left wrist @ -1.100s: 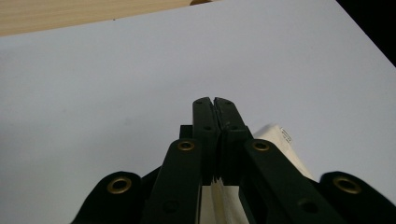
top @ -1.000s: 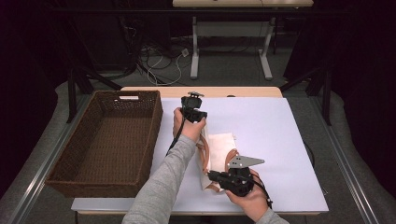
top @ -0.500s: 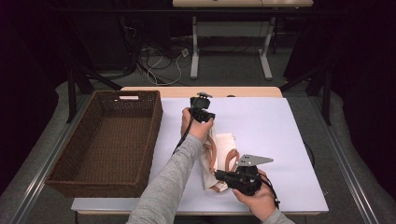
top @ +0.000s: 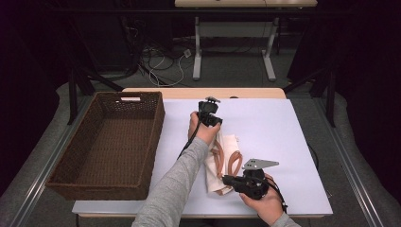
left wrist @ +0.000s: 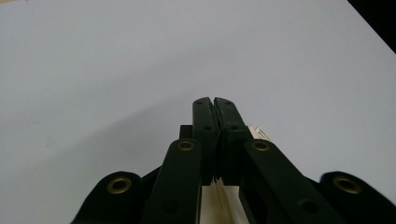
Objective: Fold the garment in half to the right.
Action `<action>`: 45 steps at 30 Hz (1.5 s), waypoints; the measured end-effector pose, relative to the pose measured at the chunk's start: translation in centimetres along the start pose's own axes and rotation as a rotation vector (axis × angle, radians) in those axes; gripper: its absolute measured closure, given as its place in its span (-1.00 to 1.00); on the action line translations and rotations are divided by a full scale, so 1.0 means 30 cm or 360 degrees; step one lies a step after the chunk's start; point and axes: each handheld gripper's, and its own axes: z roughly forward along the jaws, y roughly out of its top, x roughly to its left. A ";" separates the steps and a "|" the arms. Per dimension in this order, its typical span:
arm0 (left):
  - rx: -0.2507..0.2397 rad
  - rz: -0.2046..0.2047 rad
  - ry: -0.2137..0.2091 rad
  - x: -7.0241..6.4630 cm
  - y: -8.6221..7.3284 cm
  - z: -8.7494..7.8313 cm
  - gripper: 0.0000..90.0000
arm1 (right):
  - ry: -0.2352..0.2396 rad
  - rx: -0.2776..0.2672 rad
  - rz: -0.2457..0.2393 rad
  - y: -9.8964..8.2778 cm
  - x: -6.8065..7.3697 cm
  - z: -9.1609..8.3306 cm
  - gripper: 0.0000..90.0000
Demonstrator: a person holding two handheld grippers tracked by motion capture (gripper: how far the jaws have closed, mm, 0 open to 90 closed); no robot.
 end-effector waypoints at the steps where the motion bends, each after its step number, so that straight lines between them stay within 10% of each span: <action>1: 0.0013 0.0012 -0.0002 0.003 0.000 0.005 0.95 | -0.0002 0.0002 -0.0004 -0.002 -0.003 0.003 0.95; 37: 0.0144 0.0042 -0.0070 -0.016 -0.034 0.142 0.93 | -0.0094 0.0139 0.0071 -0.045 -0.031 0.012 0.91; 45: 0.0079 -0.0026 -0.0076 -0.001 -0.050 0.133 0.54 | -0.0124 0.0126 0.0061 -0.045 -0.027 0.004 0.58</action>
